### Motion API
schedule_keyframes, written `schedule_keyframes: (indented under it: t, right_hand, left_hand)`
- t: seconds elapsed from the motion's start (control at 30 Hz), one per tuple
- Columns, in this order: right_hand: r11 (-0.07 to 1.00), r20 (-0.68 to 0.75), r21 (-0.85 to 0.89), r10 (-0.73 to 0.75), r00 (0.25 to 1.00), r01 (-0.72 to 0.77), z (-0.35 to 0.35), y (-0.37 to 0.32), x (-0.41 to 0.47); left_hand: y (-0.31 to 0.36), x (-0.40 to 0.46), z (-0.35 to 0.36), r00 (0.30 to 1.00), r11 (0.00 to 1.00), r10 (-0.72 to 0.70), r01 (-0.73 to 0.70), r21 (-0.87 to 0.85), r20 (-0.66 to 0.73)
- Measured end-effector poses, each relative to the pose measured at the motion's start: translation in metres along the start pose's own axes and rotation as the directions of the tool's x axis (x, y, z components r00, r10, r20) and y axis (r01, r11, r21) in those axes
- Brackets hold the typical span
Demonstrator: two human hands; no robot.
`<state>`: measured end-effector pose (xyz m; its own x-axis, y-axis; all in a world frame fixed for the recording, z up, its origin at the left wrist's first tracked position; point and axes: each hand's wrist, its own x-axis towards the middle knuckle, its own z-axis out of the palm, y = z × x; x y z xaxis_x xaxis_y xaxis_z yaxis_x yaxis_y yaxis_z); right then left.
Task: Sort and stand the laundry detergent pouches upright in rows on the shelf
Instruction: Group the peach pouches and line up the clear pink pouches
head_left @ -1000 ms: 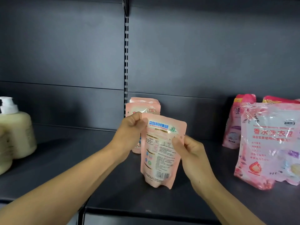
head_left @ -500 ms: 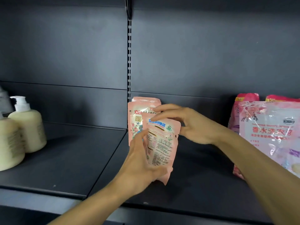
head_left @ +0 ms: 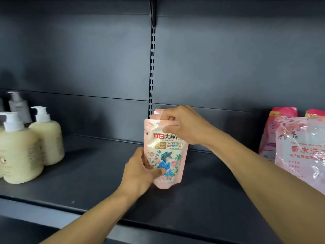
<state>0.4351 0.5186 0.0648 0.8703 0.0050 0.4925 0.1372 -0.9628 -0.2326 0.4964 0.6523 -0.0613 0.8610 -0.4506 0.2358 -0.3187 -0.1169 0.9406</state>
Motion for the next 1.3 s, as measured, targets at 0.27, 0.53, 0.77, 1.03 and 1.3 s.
schedule_keyframes:
  t: [0.27,0.53,0.77,1.03,1.3]
  right_hand:
    - [0.952,-0.224,0.218,0.264,0.938,-0.216,0.025,0.023,-0.002]
    - [0.827,-0.149,0.437,0.453,0.879,-0.352,0.041,0.049,-0.026]
    - [0.873,-0.260,0.363,0.431,0.864,-0.326,0.049,0.048,-0.026]
    - [0.863,-0.277,0.351,0.466,0.840,-0.363,0.057,0.043,-0.028]
    - [0.828,-0.258,0.413,0.506,0.823,-0.379,0.056,0.034,-0.040]
  left_hand:
    - [-0.026,0.025,0.000,0.997,0.995,-0.036,0.029,0.096,0.064]
    - [-0.022,0.028,0.001,0.992,0.968,0.021,-0.051,0.245,0.124]
    - [-0.020,0.031,0.001,0.990,0.961,0.008,-0.047,0.272,0.140]
    - [-0.020,0.033,0.001,0.991,0.952,-0.002,-0.039,0.305,0.132]
    - [-0.023,0.028,-0.004,0.990,0.961,0.039,-0.074,0.265,0.135]
